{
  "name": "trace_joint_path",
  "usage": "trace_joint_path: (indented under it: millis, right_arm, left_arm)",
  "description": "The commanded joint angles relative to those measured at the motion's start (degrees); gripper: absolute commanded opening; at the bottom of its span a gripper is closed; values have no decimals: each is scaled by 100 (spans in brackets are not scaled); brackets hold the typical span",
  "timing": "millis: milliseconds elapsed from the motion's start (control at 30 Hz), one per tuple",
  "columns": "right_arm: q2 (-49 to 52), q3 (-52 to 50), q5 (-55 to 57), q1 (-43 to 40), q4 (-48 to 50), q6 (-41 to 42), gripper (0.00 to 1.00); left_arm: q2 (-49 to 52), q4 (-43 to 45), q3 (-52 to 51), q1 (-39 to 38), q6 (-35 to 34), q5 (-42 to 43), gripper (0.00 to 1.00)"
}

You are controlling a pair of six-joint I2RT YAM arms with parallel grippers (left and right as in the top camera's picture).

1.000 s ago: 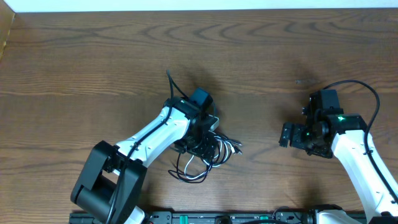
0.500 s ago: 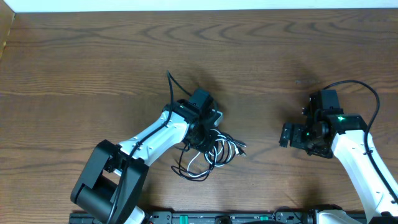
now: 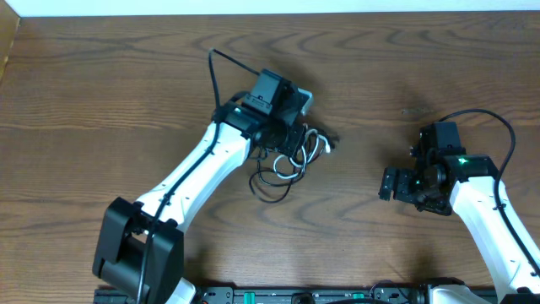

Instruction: Untangle cables

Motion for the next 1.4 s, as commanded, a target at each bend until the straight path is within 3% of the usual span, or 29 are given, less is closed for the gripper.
trace_joint_path:
  millis: [0, 67, 133, 367, 900, 1367]
  right_arm:
    - [-9, 79, 48, 4, -7, 76, 99]
    - [-9, 79, 48, 4, -7, 79, 99]
    - [-9, 79, 48, 4, -7, 76, 99]
    - [-9, 79, 48, 4, -7, 76, 99]
    - [-9, 79, 50, 4, -7, 76, 99]
    - [-9, 79, 50, 4, -7, 76, 99]
  left_arm:
    - [-168, -271, 87, 92, -13, -31, 60]
    - [-166, -527, 87, 96, -13, -31, 75]
    - [-166, -765, 83, 94, -15, -31, 77]
    - [-146, -955, -122, 35, -81, -11, 72]
    - [608, 544, -188, -46, -170, -57, 67]
    - [1458, 713, -190, -39, -302, -1038, 66]
